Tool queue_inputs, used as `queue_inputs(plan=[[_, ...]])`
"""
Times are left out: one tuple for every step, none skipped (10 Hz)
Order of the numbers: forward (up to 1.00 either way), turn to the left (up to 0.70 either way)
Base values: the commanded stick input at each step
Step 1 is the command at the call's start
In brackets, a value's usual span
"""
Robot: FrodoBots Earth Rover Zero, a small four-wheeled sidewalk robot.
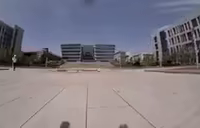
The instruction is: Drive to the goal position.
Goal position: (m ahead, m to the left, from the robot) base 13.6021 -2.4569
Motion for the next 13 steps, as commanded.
queue_inputs(plan=[[0.7, 0.0], [0.7, 0.0], [0.7, 0.0], [0.7, 0.0], [0.7, 0.0], [0.7, 0.0], [0.7, 0.0], [0.7, 0.0], [0.7, 0.0], [0.7, 0.0], [0.7, 0.0], [0.7, 0.0], [0.7, -0.22]])
